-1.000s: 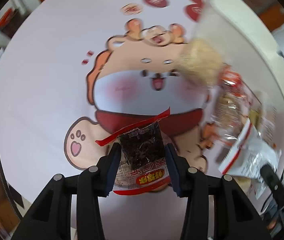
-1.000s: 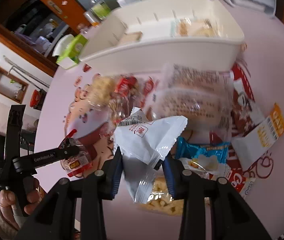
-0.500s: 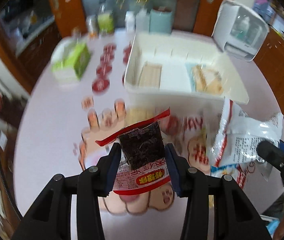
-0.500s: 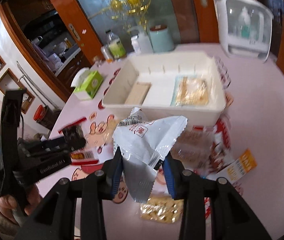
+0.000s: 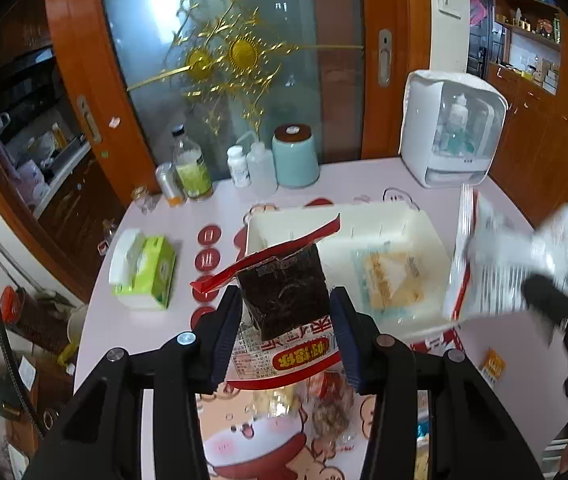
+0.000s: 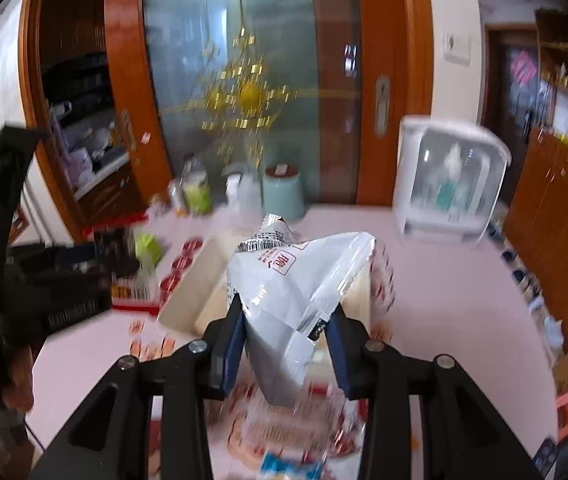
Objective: Organize snacks
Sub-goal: 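Lift both snacks over the white tray and release them inside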
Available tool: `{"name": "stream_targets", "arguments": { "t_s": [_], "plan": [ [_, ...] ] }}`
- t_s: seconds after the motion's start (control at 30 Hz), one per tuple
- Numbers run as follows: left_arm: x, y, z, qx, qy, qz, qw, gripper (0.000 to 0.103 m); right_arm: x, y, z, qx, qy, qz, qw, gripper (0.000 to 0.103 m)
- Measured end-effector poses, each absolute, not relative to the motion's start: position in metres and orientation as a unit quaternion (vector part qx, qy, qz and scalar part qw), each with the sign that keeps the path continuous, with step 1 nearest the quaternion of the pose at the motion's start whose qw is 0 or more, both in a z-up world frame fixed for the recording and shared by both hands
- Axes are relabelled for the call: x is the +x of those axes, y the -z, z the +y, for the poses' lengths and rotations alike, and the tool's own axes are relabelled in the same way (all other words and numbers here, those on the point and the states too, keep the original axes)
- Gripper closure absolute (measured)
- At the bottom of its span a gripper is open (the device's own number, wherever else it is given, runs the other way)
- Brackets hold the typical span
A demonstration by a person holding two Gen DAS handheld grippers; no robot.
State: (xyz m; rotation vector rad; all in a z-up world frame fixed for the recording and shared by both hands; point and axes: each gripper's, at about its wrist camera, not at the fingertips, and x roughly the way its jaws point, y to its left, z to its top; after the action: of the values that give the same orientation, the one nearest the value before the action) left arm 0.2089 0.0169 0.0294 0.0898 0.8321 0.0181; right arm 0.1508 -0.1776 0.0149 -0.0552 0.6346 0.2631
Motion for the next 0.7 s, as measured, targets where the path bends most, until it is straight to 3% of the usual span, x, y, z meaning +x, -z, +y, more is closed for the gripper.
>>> {"name": "stream_targets", "arguments": {
  "t_s": [0.27,0.6,0.63,0.7],
  "plan": [
    [0.251,-0.038,0.0,0.053,-0.012,0.389,0.92,0.059,0.206,-0.04,-0.173,-0.016,-0.118,0.273,0.955,0.064],
    [0.309,0.009,-0.002,0.063,-0.039,0.425,0.902,0.056,0.274,-0.001,-0.153,-0.027,-0.115,0.317,0.941,0.061],
    [0.313,0.014,-0.001,0.062,-0.037,0.427,0.901,0.052,0.278,0.005,-0.15,-0.03,-0.116,0.324,0.939,0.06],
    [0.317,0.024,0.0,0.063,-0.036,0.436,0.897,0.009,0.285,0.016,-0.145,-0.034,-0.121,0.338,0.933,0.054]
  ]
}}
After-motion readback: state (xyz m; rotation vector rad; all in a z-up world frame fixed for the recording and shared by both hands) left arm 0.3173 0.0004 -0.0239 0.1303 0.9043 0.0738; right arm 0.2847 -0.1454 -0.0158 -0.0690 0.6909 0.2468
